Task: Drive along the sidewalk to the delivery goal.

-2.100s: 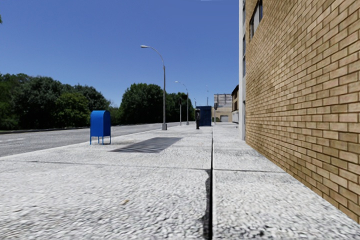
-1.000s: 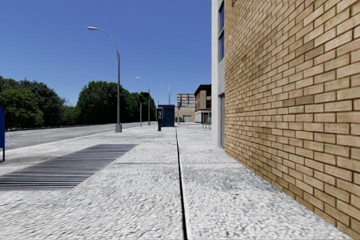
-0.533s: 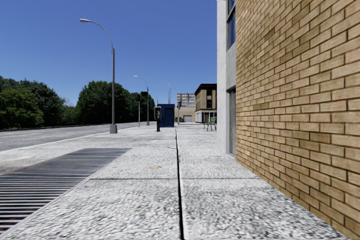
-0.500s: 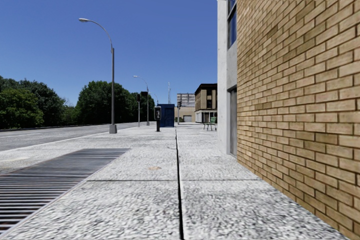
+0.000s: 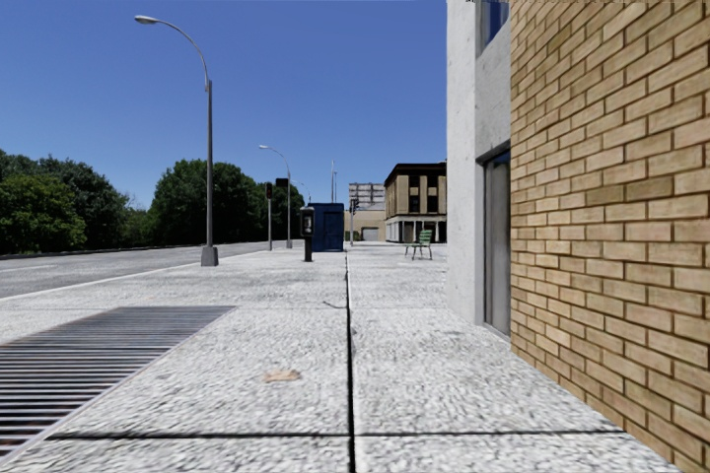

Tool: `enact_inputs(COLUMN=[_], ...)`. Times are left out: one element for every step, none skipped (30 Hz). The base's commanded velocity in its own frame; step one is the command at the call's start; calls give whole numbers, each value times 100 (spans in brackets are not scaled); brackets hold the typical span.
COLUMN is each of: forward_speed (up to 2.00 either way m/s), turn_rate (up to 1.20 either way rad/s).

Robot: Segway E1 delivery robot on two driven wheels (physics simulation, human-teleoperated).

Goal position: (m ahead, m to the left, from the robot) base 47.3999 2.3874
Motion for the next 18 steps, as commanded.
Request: enact_inputs(forward_speed=[200,200,200,200,200,200,200,200,200,200,200,200,200,200,200,200,200,200], turn_rate=[0,0,0,0,0,0,0,0,0,0,0,0,0,0,0,0,0,0])
